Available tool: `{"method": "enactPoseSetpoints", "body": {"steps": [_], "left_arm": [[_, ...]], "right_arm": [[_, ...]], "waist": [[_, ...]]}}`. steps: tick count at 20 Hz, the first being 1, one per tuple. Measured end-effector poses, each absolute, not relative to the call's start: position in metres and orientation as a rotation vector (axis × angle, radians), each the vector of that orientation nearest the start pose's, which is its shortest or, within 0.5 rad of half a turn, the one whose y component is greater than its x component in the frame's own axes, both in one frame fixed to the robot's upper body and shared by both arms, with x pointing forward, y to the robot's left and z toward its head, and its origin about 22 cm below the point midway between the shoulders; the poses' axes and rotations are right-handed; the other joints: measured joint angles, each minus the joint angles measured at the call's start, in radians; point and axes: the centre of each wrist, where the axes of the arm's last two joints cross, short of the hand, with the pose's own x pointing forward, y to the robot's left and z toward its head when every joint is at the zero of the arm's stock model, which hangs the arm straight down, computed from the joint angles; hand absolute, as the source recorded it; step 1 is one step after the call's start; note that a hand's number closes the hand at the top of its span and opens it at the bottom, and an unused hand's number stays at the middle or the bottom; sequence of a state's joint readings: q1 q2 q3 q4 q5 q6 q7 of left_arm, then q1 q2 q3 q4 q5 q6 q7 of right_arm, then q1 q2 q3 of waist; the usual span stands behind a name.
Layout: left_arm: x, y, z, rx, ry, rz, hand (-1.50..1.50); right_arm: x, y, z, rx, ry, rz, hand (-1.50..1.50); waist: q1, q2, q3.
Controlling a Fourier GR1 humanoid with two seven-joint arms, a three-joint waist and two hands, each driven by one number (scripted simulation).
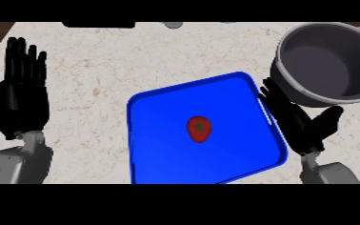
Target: Pick the tomato from the tray and place it in the pot
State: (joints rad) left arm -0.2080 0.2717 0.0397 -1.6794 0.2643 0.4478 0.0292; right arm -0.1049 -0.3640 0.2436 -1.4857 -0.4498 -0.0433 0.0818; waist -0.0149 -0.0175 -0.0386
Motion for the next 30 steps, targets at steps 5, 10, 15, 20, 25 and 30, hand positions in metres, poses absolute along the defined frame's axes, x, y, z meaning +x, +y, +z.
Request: {"method": "enactPoseSetpoints", "body": {"steps": [5, 10, 15, 20, 25, 30], "left_arm": [[0.287, 0.258, 0.098, 0.16, -1.844, 0.234, 0.0], [0.292, 0.24, 0.097, 0.066, -1.826, 0.097, 0.0], [0.296, 0.232, 0.096, 0.026, -1.821, 0.026, 0.0], [0.301, 0.23, 0.097, 0.015, -1.814, -0.004, 0.0], [0.306, 0.233, 0.093, 0.025, -1.809, -0.011, 0.0], [0.305, 0.238, 0.089, 0.028, -1.797, -0.004, 0.0]], "right_arm": [[0.294, -0.205, 0.069, 0.558, -1.567, 0.392, 1.5], [0.322, -0.186, 0.141, 0.662, -1.817, 0.826, -1.5], [0.339, -0.187, 0.17, 0.834, -1.947, 1.126, -1.5], [0.353, -0.197, 0.197, 0.828, -2.011, 1.348, -1.5], [0.355, -0.193, 0.216, 0.643, -2.001, 1.611, -1.5], [0.353, -0.18, 0.211, 0.509, -1.977, 1.852, -1.5]], "waist": [[0.079, 0.029, 0.032], [0.126, 0.045, 0.039], [0.133, 0.064, 0.045], [0.124, 0.065, 0.046], [0.114, 0.06, 0.044], [0.108, 0.051, 0.042]]}}
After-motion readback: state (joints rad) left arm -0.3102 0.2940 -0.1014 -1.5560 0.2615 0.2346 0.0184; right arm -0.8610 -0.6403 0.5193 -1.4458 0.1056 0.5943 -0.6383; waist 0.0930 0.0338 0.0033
